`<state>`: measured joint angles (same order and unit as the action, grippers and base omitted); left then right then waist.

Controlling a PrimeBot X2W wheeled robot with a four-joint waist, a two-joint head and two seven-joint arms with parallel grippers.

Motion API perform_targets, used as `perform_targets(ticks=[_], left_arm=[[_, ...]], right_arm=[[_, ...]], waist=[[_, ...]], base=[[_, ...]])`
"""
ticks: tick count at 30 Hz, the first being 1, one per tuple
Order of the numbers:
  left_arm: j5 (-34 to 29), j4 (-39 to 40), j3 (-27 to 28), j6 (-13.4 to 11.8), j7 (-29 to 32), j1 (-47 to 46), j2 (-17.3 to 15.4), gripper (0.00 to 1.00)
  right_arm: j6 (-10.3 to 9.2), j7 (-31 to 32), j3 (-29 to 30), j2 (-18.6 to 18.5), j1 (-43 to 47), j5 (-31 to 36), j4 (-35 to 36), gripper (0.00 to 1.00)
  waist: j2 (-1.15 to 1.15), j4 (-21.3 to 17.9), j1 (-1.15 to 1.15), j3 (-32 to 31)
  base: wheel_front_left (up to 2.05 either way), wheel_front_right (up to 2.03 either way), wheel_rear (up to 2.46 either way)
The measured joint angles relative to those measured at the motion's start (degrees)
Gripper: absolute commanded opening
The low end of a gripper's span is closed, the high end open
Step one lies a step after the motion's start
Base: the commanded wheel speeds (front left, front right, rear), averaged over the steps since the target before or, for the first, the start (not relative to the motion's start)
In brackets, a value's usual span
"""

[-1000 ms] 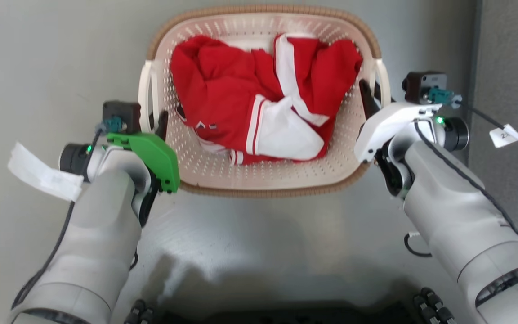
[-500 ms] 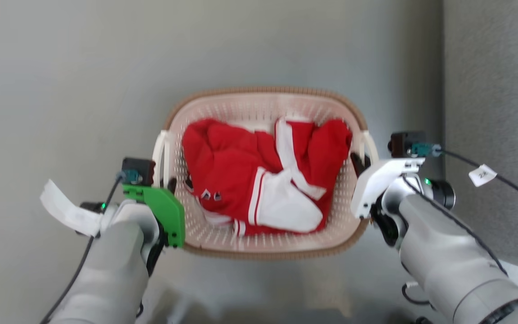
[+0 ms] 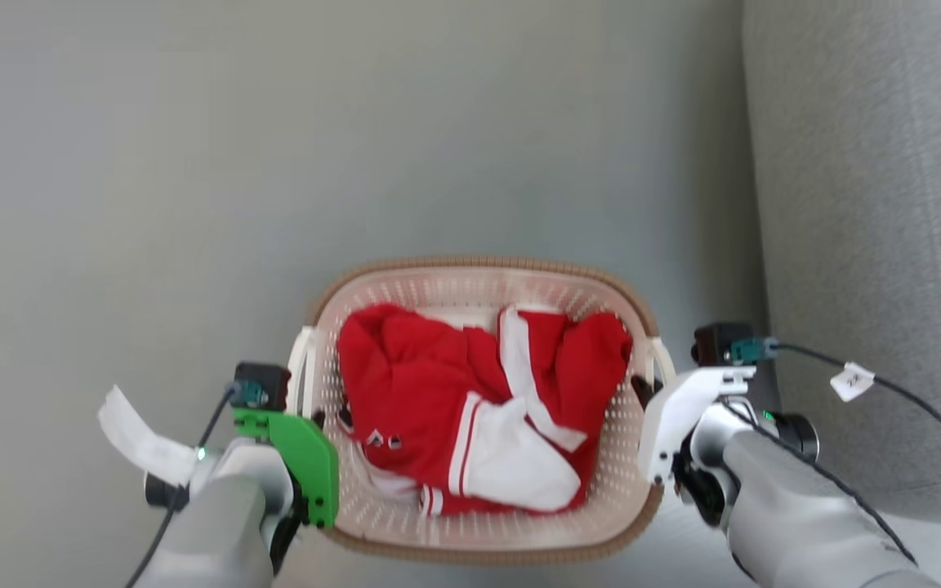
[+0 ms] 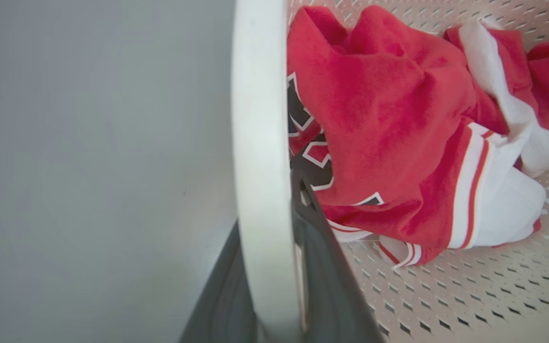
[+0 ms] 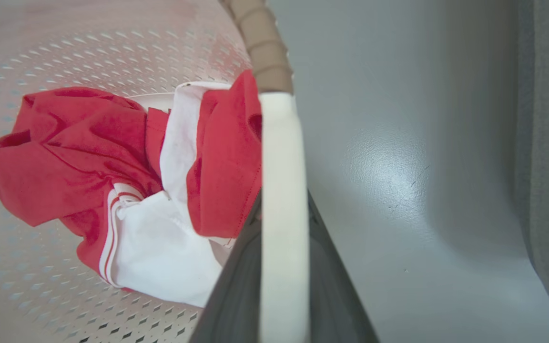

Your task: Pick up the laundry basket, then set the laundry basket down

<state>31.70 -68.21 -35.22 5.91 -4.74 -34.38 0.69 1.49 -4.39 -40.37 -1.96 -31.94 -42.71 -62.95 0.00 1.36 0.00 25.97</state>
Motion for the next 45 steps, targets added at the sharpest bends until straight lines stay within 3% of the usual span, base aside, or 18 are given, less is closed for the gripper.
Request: perform_targets(ticks=[15, 23, 45], left_arm=[[2.66, -0.97, -2.30, 0.13, 4.08, 8.43, -0.07, 0.00], [4.04, -0.16, -3.15, 0.11, 6.02, 9.82, -0.51, 0.00], [6.53, 2.14, -5.69, -1.46, 9.34, 10.35, -1.34, 0.00]], right_arm=[[-0.11, 3.55, -4.57, -0.04, 8.09, -4.00, 1.11, 0.00], [-1.11, 5.35, -6.56, -0.30, 9.20, -6.06, 2.26, 0.00], [-3.61, 8.16, -10.16, -0.94, 9.20, -9.82, 3.67, 0.00]], waist=[[0.00, -0.87, 0.00, -10.97], [0.00, -1.37, 0.00, -15.53], [0.00, -1.69, 0.00, -18.42]], base=[[0.00, 0.00, 0.00], [0.00, 0.00, 0.00], [0.00, 0.00, 0.00]])
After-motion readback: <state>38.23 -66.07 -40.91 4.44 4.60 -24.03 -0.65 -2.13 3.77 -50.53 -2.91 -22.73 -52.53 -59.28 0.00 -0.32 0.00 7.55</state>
